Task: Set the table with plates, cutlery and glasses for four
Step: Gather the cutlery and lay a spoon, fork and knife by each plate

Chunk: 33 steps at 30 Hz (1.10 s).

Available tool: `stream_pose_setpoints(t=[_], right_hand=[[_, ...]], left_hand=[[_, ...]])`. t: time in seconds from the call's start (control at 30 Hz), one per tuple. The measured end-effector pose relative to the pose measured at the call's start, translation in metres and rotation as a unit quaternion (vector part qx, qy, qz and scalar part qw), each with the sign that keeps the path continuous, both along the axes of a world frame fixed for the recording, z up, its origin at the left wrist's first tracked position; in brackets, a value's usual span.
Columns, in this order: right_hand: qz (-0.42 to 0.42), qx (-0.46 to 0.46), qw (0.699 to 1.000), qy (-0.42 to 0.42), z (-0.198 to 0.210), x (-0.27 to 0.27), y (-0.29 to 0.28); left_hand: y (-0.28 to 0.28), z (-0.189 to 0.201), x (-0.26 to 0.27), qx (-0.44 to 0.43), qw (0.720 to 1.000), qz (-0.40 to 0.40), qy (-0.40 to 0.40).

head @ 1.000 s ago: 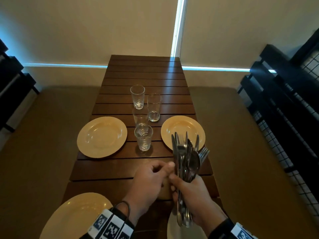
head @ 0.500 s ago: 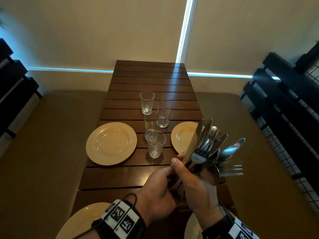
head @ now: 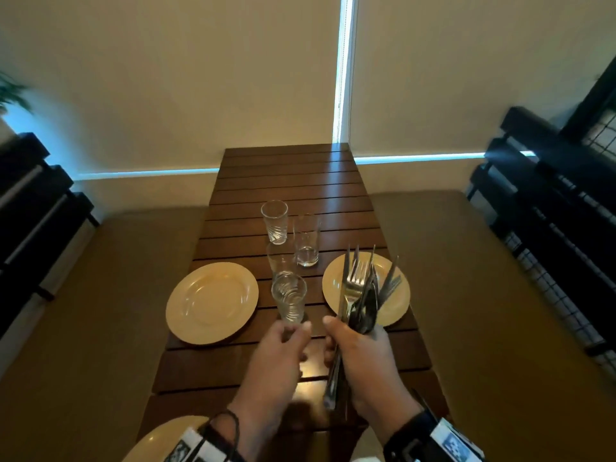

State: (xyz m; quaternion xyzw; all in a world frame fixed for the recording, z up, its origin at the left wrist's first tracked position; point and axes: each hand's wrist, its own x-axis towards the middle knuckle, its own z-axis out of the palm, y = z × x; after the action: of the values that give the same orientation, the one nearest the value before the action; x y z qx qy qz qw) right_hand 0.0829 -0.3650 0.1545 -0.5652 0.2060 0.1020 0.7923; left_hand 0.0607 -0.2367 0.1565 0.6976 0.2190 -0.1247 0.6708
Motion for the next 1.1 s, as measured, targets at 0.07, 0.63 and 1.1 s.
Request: stream_pose_setpoints(t=[0.07, 0.63, 1.1], right_hand=[[0.009, 0.002, 1.0, 0.019, -0.012, -0.003, -0.008], [0.023, 0.009, 0.997, 0.068, -0.016, -0.023, 0.002], [0.076, -0.27, 0.957, 0.074, -0.054, -0.001, 0.044]], left_hand=[[-0.005, 0.03, -0.004, 0.119, 0.984, -0.035, -0.131], [-0.041, 0.053, 0.011, 0.314, 0.895, -0.148, -0.281], [-0.003, 0.012, 0.017, 0.304, 0.927, -0.149, -0.165]])
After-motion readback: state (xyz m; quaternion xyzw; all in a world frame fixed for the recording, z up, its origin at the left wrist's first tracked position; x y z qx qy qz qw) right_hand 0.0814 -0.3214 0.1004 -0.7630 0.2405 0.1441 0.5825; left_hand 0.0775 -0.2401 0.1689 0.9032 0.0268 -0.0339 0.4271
